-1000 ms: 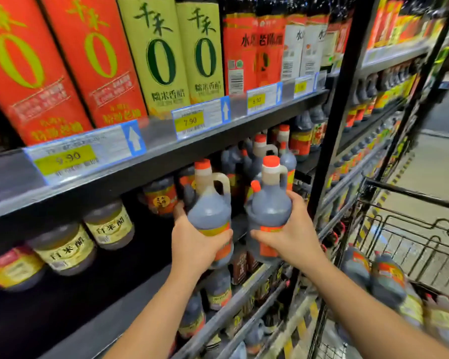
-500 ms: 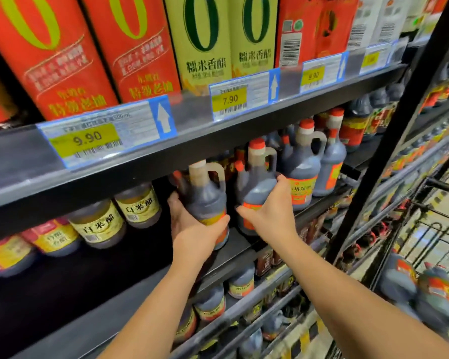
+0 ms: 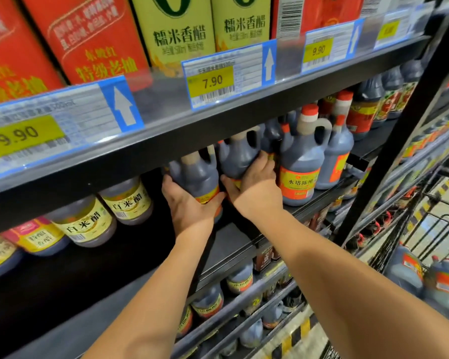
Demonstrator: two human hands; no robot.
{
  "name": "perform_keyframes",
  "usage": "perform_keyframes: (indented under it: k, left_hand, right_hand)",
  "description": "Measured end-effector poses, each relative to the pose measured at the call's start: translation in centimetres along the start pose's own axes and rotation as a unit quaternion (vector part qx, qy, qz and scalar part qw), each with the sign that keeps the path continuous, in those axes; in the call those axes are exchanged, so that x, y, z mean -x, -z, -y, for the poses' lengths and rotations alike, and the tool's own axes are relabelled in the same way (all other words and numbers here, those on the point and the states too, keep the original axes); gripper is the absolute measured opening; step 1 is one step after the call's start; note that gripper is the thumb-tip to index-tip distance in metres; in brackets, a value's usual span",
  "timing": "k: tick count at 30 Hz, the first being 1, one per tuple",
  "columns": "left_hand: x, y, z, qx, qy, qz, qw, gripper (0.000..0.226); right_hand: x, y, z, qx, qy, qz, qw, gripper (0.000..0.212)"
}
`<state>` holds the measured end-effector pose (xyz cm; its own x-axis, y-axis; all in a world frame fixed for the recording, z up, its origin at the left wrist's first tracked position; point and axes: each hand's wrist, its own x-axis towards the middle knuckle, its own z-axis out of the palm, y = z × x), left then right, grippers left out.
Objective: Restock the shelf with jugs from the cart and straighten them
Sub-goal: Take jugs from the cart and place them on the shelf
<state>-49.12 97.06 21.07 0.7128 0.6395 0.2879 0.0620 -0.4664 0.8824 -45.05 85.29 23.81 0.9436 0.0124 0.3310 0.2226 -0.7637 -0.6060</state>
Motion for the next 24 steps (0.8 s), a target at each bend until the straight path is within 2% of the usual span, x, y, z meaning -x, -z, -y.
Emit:
perform_keyframes:
  k: [8,14,20,24]
  left_hand:
    - [-0.8,-1.6,-0.1,-0.021,-0.017,-0.021,0.999,0.122]
    - [-0.8,-2.2,-0.1,-0.042,-0.022,-0.022,0.999,0.124]
    - [-0.6,-2.2,-0.1,-0.05,-0.02,-0.025,0.998,0.124]
    - [-0.5,-1.5,-0.5,-0.082,-0.019,0.007,0.996,0.128]
  right_hand:
    - [-2.0,-0.4,0.0,0.07,0.017,0.03,0.997,0.097]
    - [-2.6,-0.5,0.2,0.061,0.042,0.07,0.995,0.097]
    - [-2.9,-0.5,0.0,-0.001,0.009,0.079,0.997,0.105]
    - [-3.0,-0.2,0.1,-0.007,-0.009,0.098,0.995,0.108]
